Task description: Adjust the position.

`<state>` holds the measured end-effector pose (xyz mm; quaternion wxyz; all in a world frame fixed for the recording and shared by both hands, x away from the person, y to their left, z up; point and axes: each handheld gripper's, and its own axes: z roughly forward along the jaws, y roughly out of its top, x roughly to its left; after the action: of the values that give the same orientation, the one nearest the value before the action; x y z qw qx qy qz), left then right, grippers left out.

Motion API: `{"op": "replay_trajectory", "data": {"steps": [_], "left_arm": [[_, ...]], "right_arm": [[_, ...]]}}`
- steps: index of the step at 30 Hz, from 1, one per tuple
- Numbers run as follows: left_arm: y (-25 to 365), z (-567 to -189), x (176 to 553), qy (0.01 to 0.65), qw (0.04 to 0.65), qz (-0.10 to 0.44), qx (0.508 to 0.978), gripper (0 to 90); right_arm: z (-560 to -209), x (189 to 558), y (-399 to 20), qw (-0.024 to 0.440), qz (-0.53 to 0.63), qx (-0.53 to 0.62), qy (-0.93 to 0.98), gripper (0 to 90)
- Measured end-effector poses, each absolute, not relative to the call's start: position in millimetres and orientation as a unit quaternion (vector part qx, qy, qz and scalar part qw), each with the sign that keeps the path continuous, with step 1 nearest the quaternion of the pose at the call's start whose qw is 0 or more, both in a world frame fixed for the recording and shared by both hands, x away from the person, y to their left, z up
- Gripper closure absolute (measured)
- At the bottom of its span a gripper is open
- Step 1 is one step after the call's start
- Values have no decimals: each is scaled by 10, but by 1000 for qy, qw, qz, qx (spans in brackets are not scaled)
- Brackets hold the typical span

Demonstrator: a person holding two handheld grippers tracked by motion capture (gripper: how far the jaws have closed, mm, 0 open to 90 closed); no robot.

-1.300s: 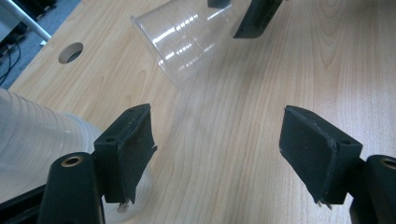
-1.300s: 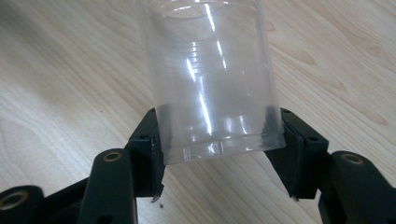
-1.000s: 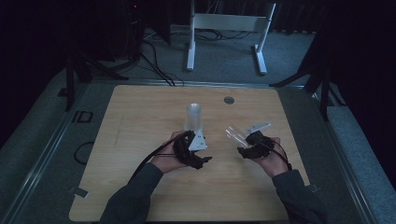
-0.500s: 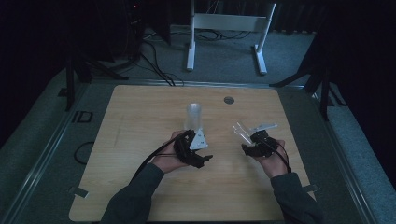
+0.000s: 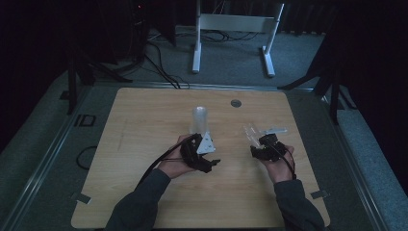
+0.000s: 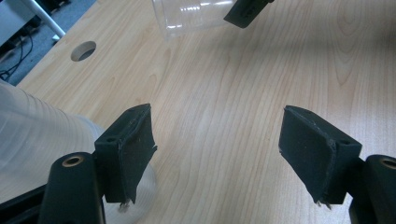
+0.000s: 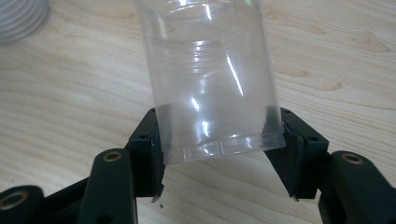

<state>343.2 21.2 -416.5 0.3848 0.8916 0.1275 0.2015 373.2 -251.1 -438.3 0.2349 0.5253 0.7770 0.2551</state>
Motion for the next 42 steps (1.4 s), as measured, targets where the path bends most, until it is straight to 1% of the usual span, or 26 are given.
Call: {"op": "replay_trajectory", "data": {"steps": [9, 42], "left_arm": [[207, -4163, 3435, 133, 386, 203, 890, 260], [122, -4151, 3486, 161, 399, 197, 881, 260]], "right_arm": [[-4442, 3760, -2440, 244, 256, 545, 760, 424], [-4560, 3649, -2539, 305, 300, 588, 686, 424]]}}
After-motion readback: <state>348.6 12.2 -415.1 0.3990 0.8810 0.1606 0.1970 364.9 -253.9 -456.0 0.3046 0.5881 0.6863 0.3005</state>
